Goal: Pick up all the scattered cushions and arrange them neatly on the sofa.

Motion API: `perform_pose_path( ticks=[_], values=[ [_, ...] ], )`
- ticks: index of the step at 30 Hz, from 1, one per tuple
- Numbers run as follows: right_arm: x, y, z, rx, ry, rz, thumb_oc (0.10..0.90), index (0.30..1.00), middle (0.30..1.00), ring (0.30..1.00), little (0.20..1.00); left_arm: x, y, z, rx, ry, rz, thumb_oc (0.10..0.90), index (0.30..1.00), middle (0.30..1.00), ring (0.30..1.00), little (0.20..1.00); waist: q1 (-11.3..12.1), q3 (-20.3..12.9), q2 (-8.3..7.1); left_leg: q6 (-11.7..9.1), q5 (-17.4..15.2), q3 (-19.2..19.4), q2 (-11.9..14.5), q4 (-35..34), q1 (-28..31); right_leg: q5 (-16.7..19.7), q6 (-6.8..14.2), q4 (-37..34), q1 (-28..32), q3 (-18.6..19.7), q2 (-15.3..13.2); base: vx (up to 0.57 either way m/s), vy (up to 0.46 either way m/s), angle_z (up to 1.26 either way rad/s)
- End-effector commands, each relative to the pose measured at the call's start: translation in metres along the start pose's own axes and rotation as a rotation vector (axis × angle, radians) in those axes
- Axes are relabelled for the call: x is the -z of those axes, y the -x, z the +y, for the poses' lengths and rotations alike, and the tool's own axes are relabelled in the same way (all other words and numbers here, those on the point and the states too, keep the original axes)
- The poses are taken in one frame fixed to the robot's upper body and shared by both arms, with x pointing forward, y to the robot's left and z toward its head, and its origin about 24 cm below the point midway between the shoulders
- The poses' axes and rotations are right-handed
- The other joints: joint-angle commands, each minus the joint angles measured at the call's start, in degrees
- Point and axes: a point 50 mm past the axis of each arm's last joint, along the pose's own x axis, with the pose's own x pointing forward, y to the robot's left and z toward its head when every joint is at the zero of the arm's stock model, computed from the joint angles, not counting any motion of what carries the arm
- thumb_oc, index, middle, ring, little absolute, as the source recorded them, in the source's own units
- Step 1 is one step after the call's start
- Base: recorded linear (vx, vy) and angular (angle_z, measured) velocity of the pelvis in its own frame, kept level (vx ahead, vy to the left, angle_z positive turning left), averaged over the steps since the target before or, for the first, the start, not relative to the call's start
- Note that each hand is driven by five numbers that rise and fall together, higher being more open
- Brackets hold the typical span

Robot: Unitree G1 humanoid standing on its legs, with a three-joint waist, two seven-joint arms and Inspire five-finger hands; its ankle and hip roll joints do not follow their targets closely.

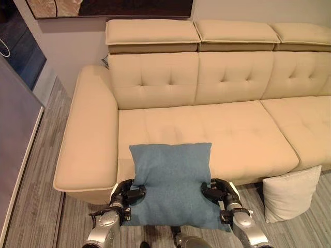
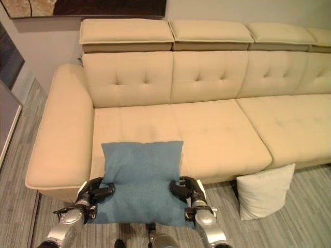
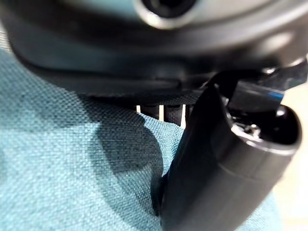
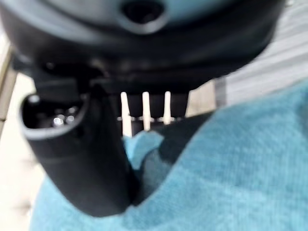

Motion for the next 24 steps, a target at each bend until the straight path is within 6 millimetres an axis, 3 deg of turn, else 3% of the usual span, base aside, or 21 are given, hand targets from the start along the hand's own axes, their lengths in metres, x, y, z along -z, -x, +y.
perform_pose_path(
  ticks=[1,9,13,18,24],
  values=[
    [-0.073,-0.007,0.024,-0.104,-0.056,-0.325,0.4,0.3,0.3,0.3,0.3,-0.049,-0.002,-0.05,0.254,-0.018,-0.247,0.4,0.3,0.3,0.3,0.3,1.1,-4.0,-2.18,-1.7,-2.2,-3.9,-1.7,0.4,-2.8,-6.4,2.5,-0.3,7.7,0.3,-4.3,0.02,-0.184,-0.19],
    [-0.072,-0.002,0.008,-0.075,0.0,-0.339,0.4,0.3,0.3,0.3,0.3,-0.053,-0.004,-0.067,0.291,-0.016,-0.244,0.4,0.3,0.3,0.3,0.3,-0.8,-3.6,-3.26,-3.4,-3.0,-6.2,0.7,4.9,-3.2,-8.0,-0.3,-1.9,8.9,1.2,-1.8,0.02,-0.181,-0.03],
    [-0.078,-0.003,0.004,-0.073,0.007,-0.353,0.4,0.3,0.3,0.3,0.3,-0.061,-0.004,-0.074,0.311,-0.003,-0.269,0.4,0.3,0.3,0.3,0.3,0.4,-2.1,-3.6,-3.5,-4.2,-14.5,-1.9,9.1,-6.3,-7.9,-1.2,-2.7,9.7,2.2,-1.1,-0.01,-0.093,-0.15],
    [-0.079,-0.002,0.0,-0.057,-0.005,-0.365,0.4,0.3,0.3,0.3,0.3,-0.061,-0.002,-0.076,0.325,-0.013,-0.273,0.4,0.3,0.3,0.3,0.3,1.3,-1.7,-3.32,-2.9,-3.1,-16.6,-5.5,9.5,-10.5,-7.6,-1.2,-4.0,10.6,2.5,-0.5,0.05,-0.012,-0.08],
    [-0.081,-0.003,0.01,-0.086,-0.009,-0.371,0.4,0.3,0.3,0.3,0.3,-0.054,0.0,-0.058,0.278,-0.006,-0.257,0.4,0.3,0.3,0.3,0.3,3.2,-2.4,-3.37,-1.8,-3.3,-16.8,-5.4,7.7,-8.5,-10.0,-0.7,0.5,10.5,3.9,0.0,0.1,0.066,-0.3]
  ],
)
